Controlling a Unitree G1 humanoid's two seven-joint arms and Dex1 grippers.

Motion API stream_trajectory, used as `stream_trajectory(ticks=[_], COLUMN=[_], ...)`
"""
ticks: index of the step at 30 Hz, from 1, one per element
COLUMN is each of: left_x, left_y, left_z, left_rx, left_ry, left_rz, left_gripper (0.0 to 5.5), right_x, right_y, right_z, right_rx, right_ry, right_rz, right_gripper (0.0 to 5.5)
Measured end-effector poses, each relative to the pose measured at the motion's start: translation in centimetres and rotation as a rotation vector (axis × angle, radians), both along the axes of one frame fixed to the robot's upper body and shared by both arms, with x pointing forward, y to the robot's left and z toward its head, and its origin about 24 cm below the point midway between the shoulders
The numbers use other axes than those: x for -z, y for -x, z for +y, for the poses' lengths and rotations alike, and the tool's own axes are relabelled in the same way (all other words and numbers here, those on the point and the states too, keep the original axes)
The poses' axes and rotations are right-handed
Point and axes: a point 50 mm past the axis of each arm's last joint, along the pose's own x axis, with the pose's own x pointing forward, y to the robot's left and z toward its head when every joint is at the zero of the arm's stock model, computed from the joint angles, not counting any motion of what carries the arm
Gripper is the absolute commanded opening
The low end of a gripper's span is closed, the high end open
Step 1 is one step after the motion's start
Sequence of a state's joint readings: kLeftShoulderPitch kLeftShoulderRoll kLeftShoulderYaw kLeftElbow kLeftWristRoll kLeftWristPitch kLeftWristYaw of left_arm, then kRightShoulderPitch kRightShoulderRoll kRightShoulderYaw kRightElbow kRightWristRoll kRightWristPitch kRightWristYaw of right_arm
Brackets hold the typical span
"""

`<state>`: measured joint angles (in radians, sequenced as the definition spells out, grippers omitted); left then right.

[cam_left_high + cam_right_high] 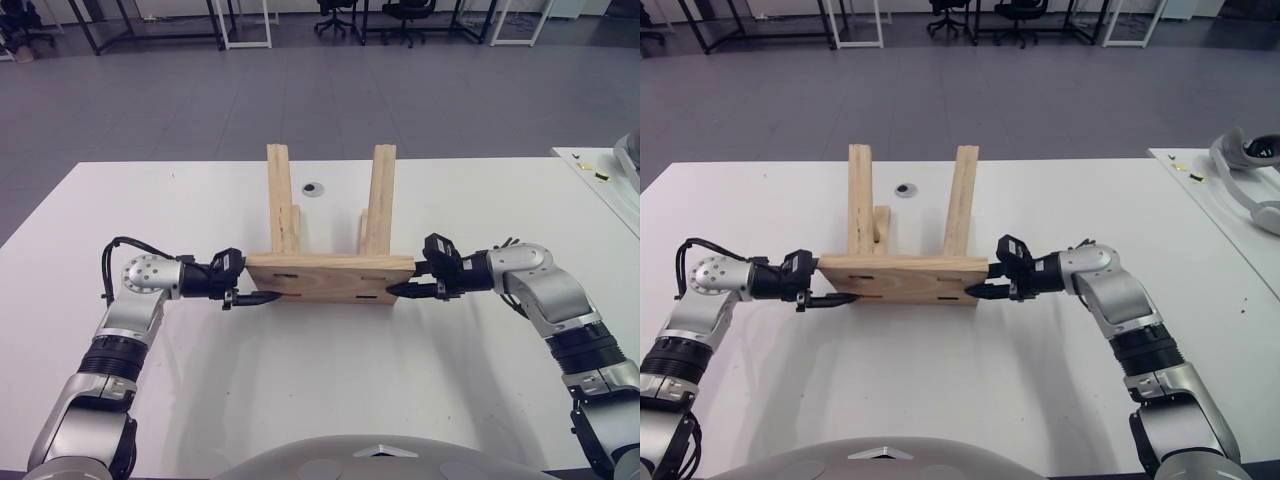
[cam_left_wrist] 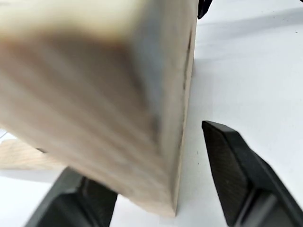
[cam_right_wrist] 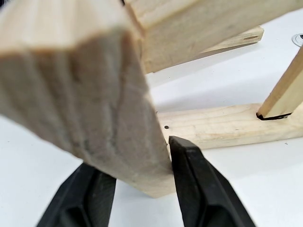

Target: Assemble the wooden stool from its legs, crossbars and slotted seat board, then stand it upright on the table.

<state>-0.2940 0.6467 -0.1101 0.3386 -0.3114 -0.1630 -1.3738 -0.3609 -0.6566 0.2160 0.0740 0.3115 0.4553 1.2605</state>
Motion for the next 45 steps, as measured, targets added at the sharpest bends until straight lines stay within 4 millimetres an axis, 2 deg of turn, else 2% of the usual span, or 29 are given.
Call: stream_trajectory(ticks=[6, 9, 12, 14, 16, 18, 20, 22, 24, 28, 31, 37, 40, 43, 45], left_x=[-1.4, -1.9, -3.2, -5.5, -8.0, -9.5, -10.5, -10.9, -11.1, -11.3, -11.8, -13.2, -13.6, -14.6, -15.1], left_y=[0.5, 0.7, 0.4, -0.7, -2.3, -3.6, -4.9, -5.7, -6.4, -8.4, -9.7, -11.5, -12.4, -13.4, -13.9], left_z=[-0.5, -0.5, -0.2, -0.3, -0.4, -0.8, -1.3, -1.9, -2.3, -2.9, -3.5, -4.6, -5.1, -5.7, -6.2], left_rx=[0.090, 0.119, 0.104, 0.078, 0.043, 0.008, -0.028, -0.056, -0.082, -0.207, -0.291, -0.444, -0.541, -0.660, -0.734], left_ry=[0.002, -0.003, 0.043, 0.142, 0.321, 0.433, 0.542, 0.620, 0.688, 0.854, 0.901, 0.904, 0.914, 0.938, 0.943], left_rz=[0.030, 0.055, 0.133, 0.244, 0.372, 0.459, 0.529, 0.581, 0.613, 0.693, 0.749, 0.899, 0.937, 0.961, 0.992], left_gripper=[1.44, 1.34, 1.34, 1.34, 1.35, 1.35, 1.35, 1.35, 1.35, 1.35, 1.35, 1.35, 1.35, 1.35, 1.35], right_x=[-0.4, -0.7, -2.1, -4.7, -7.9, -10.4, -12.1, -12.7, -12.9, -11.6, -10.8, -11.8, -12.7, -12.8, -12.9], right_y=[0.2, 0.3, 0.0, -0.8, -1.9, -3.0, -4.1, -4.8, -5.2, -6.3, -7.1, -9.3, -10.4, -11.3, -11.8], right_z=[-0.6, -0.9, -0.9, -1.1, -1.4, -1.7, -1.9, -2.0, -2.0, -1.5, -1.2, -0.7, -0.2, 0.4, 0.7], right_rx=[-0.024, -0.014, 0.008, 0.057, 0.134, 0.206, 0.278, 0.335, 0.382, 0.517, 0.609, 0.829, 0.973, 1.115, 1.212], right_ry=[-0.033, -0.067, -0.122, -0.212, -0.352, -0.477, -0.568, -0.633, -0.677, -0.748, -0.801, -0.853, -0.798, -0.765, -0.750], right_rz=[0.047, 0.087, 0.144, 0.160, 0.164, 0.145, 0.116, 0.106, 0.107, 0.178, 0.241, 0.319, 0.328, 0.372, 0.403], right_gripper=[1.68, 1.68, 1.68, 1.70, 1.73, 1.76, 1.79, 1.79, 1.80, 1.82, 1.83, 1.84, 1.84, 1.84, 2.25])
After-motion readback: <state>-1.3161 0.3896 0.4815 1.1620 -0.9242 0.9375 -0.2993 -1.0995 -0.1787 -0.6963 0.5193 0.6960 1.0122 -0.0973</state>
